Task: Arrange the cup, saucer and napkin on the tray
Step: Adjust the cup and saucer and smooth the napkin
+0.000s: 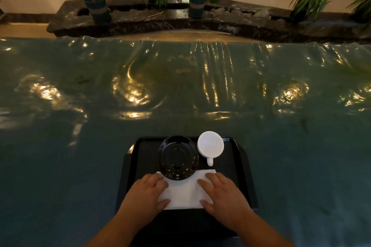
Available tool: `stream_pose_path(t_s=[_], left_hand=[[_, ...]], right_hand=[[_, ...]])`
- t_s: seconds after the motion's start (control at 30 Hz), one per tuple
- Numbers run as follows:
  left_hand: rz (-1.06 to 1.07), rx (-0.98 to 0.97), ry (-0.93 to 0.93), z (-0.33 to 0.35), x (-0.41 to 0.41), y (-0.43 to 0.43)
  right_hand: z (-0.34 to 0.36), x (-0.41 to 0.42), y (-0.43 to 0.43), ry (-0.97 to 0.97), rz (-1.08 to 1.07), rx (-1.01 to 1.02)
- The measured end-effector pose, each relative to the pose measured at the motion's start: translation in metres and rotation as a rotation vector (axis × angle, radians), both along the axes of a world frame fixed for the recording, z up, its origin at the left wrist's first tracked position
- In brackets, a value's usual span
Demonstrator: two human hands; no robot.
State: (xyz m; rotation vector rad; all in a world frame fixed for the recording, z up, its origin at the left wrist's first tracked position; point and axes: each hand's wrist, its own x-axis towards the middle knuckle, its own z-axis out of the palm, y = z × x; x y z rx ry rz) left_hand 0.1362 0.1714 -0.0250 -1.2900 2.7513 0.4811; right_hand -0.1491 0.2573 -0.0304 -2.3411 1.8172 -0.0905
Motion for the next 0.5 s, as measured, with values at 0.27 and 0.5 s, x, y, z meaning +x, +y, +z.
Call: stream_pose_path(t_s=[0.27, 0.5], left_hand=[[-0.027, -0.015, -0.029, -0.006, -0.008, 0.006], [0.262, 0.024, 0.137, -0.003, -0.008, -0.006]], right_hand=[[-0.006, -0.019, 0.014, 0.079, 0.015, 0.009], [0.029, -0.024, -0.038, -0.412, -0.537, -0.132]])
